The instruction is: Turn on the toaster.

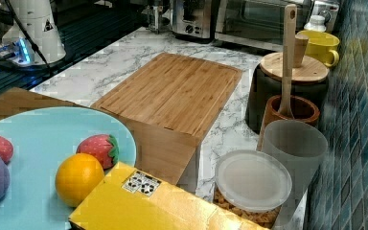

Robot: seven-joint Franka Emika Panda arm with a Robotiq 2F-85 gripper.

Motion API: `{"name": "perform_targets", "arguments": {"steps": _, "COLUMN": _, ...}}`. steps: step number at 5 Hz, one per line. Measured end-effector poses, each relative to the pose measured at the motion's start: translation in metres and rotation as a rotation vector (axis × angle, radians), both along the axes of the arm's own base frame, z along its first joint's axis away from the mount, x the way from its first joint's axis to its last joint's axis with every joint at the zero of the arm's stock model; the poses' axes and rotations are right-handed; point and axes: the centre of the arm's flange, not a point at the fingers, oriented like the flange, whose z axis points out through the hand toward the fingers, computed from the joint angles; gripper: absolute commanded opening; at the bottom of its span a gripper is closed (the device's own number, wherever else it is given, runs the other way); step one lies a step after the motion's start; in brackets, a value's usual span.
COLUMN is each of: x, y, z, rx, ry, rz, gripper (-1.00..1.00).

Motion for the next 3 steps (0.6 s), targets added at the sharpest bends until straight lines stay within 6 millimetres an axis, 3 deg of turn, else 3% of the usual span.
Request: {"name": "perform_targets", "arguments": {"steps": 3, "x": 0.0001, "y": -0.0016, "z": -0.0008, "rx": 0.002, "ry": 0.006, "rz": -0.008, "gripper": -1.00}}
